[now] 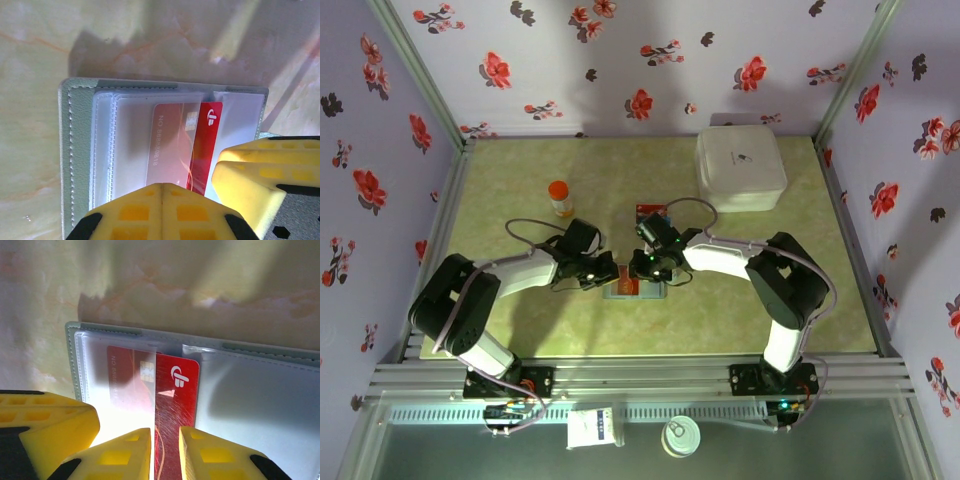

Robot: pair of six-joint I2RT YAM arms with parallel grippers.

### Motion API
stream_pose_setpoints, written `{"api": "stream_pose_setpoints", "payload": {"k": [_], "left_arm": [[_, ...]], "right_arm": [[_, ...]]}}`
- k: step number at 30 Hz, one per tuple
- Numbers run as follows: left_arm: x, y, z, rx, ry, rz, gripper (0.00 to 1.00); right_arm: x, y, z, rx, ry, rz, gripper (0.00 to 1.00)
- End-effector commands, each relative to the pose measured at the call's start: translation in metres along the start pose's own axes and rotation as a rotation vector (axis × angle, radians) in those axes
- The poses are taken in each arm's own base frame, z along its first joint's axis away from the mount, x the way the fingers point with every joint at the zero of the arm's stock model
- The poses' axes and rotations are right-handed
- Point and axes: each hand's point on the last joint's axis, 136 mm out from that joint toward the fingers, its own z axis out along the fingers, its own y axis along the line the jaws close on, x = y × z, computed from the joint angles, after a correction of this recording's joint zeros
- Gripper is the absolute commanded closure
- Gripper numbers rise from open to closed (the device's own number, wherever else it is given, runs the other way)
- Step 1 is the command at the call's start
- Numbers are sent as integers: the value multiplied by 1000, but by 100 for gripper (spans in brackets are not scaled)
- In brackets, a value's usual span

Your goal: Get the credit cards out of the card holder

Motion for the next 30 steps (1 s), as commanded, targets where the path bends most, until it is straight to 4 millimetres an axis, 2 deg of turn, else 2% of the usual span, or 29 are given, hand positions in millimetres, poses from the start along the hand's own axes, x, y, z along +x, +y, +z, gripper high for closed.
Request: {"api": "stream_pose_setpoints", "payload": {"k": [1, 11, 15, 24, 30], "left_arm": [[1, 4, 4, -33, 11, 27, 100], [8, 27, 16, -110, 45, 16, 100], [9, 29, 15, -121, 45, 19, 100], [10, 31, 15, -127, 47, 14, 100], [9, 30, 14, -124, 45, 14, 100]], "right_arm": [[3, -8, 0, 29, -2, -2, 78], [5, -14, 7, 32, 15, 9, 77], [5, -17, 6, 41, 14, 14, 77], [2, -11, -5, 16, -21, 3, 77], [5, -16, 2, 13, -7, 25, 77]]}}
